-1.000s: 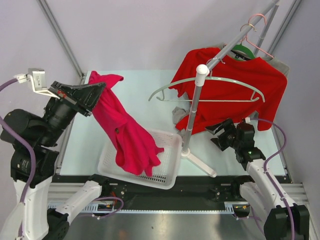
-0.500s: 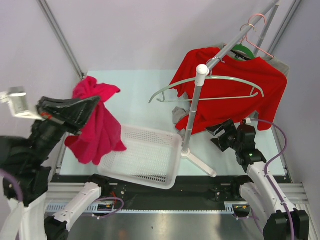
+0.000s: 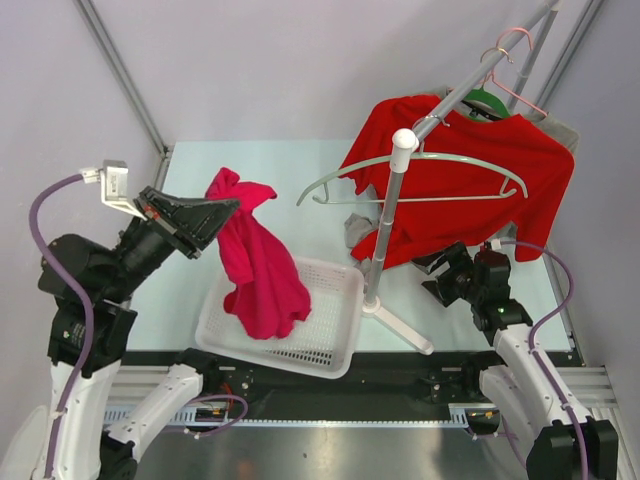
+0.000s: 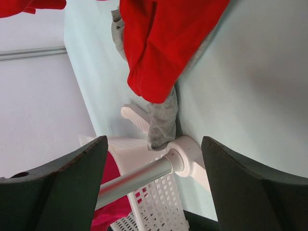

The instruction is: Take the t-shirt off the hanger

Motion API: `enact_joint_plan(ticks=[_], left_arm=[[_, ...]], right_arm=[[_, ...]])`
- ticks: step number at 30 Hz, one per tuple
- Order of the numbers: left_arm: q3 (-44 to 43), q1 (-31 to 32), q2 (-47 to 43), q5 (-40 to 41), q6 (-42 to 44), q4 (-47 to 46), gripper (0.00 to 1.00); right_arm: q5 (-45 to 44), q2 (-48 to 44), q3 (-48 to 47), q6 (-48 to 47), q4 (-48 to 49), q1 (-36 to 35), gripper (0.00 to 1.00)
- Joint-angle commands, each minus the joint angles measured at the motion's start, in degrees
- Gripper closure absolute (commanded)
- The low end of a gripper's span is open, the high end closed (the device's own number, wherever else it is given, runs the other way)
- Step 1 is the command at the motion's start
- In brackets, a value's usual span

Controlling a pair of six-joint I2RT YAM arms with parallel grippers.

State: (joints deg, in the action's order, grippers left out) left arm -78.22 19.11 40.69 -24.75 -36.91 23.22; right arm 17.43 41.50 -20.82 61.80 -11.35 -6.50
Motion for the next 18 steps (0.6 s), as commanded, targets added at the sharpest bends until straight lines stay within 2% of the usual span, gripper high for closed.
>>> enact_joint_plan(ticks=[1,3,5,6,7,10,13,14,18], left_arm=[[7.44,0.13,-1.57,-0.30,-1.94,-3.19,1.00],[13.33,0.13,-3.58,1.45,-2.03,-0.83,0.99],[18.42,0.13,-5.26,6.54,-1.94,2.34,1.00],[19.93,0.13,-7.27,9.69,-2.20,7.14,1.00],[21.42,0.13,-8.42,15.55,-4.38,9.80,0.99],[28.36,0.13,-12.11,22.18,-8.25,17.36,1.00],[36.01,0.13,-13.87,22.65,-12.56,20.02,1.00],[40.03,0.13,-13.97,21.34,-13.53,18.89,1.00],[47.18,0.13,-12.83,17.37,-18.02,14.49,1.00]], right_arm=[[0.32,-0.71,-0.19,-1.07,0.02,0.26,0.16],[0.15,-1.41,-0.19,-1.50,-0.86,0.26,0.16],[-0.12,-1.94,-0.19,-1.77,-1.47,0.44,0.16],[-0.29,-2.29,-0.10,-1.86,-1.91,0.52,0.16],[-0.38,-2.38,-0.19,-1.95,-2.09,0.70,0.16],[-0.47,-1.86,0.25,-1.86,-2.01,0.79,0.16],[-0.21,-0.81,0.43,-1.77,-1.30,0.79,0.17],[-0.20,-0.63,0.43,-1.95,-1.13,0.79,0.17],[-0.29,-0.27,0.17,-2.47,-1.56,0.70,0.17]])
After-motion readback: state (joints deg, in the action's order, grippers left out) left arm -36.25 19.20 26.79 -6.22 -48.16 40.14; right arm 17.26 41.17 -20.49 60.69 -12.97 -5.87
